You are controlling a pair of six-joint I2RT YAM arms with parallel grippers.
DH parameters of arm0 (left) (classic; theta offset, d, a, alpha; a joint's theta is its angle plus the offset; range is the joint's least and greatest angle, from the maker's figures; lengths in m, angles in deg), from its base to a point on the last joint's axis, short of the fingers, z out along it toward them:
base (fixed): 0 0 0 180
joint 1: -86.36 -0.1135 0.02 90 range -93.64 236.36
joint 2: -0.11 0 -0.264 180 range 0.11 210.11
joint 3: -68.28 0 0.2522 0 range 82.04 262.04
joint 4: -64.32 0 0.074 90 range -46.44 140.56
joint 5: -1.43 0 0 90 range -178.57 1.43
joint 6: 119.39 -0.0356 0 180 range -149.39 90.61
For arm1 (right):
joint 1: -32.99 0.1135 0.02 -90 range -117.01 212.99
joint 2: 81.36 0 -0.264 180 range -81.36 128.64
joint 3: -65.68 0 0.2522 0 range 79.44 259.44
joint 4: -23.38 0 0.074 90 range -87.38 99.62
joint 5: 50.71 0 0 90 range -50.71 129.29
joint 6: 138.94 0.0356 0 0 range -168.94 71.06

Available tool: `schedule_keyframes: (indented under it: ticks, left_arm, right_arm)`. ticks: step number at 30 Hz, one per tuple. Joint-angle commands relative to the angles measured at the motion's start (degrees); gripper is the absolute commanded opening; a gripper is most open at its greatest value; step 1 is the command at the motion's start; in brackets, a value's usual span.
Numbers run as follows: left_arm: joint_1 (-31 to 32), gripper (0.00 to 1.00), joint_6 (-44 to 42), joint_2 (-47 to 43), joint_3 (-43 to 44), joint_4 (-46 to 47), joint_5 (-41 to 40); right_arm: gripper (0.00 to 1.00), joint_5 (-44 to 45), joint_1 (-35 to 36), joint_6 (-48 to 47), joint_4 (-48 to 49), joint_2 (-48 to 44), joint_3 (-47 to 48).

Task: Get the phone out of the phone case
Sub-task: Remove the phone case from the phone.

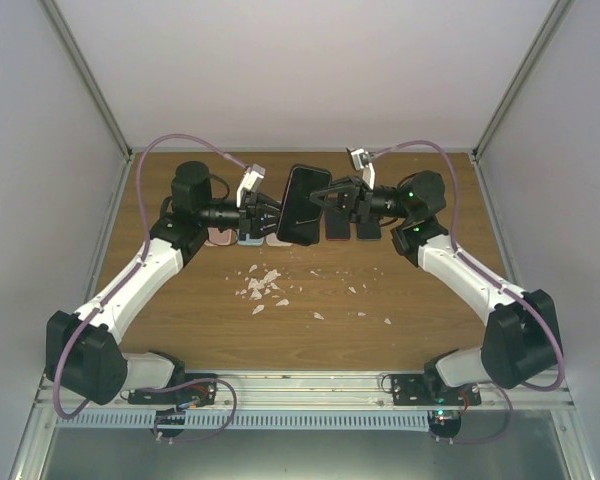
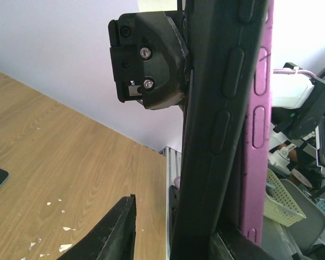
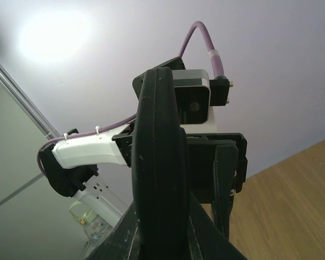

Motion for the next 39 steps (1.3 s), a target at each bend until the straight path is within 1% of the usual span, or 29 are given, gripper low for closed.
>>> schedule_keyframes:
  ticks: [1, 4, 9, 12, 15, 20, 21, 24, 28, 29, 31, 34, 36, 39]
  left_arm:
    - [1.27, 0.3, 3.73, 1.75, 0.38, 9.58, -8.23]
    - [1.3, 0.31, 5.3, 1.85, -0.65, 10.73, -8.37]
    - [1.27, 0.28, 8.09, 1.9, -2.7, 13.04, -8.22]
    - [1.26, 0.23, 9.75, 1.56, -4.6, 13.71, -8.18]
    - [0.81, 0.14, 12.65, 1.07, -6.8, 14.32, -8.16]
    - [-0.34, 0.01, 18.57, -0.36, -11.62, 17.12, -9.3]
    - [-0.61, 0.0, 19.39, -0.61, -12.28, 17.15, -9.85]
    - [-1.77, 0.0, 22.52, -0.84, -14.09, 18.31, -10.78]
    - [-3.47, 0.0, 26.57, -0.49, -15.43, 19.28, -11.69]
    - [-3.83, 0.0, 27.21, -0.35, -15.62, 19.46, -11.9]
    - [-4.24, 0.0, 28.04, -0.24, -16.21, 20.26, -12.23]
    - [-4.4, 0.0, 29.26, -0.24, -17.01, 21.51, -12.33]
    - [-4.6, 0.0, 30.06, -0.19, -17.2, 21.24, -12.9]
    - [-5.14, 0.0, 30.7, 0.18, -16.43, 17.88, -15.05]
  right_arm:
    - [0.0, -12.36, 9.24, -0.93, -2.7, 1.69, -0.71]
    - [0.0, -12.17, 9.83, -2.11, -4.16, 2.79, -0.91]
    - [0.01, -12.1, 9.81, -0.38, -3.0, 4.49, -1.15]
    - [0.01, -12.2, 9.44, -1.09, -4.41, 5.16, 0.19]
    - [0.01, -12.07, 7.94, -1.5, -5.75, 5.46, 0.92]
    - [0.03, -9.59, 3.37, -2.83, -9.53, 5.76, 0.98]
    - [0.04, -9.08, 2.39, -2.95, -10.15, 5.92, 1.0]
    - [0.12, -7.36, -0.09, -3.39, -12.0, 6.3, 1.18]
    - [0.34, -6.24, -2.52, -4.08, -14.0, 6.26, 2.09]
    - [0.42, -5.9, -3.07, -4.45, -14.67, 6.15, 2.36]
    - [0.52, -5.28, -4.25, -5.57, -16.27, 5.8, 2.89]
    - [0.63, -4.7, -6.05, -6.73, -17.88, 5.37, 3.45]
    - [0.69, -3.3, -6.75, -10.19, -21.91, 4.81, 4.47]
    - [0.76, 1.83, -6.58, -24.86, -35.2, 3.38, 8.35]
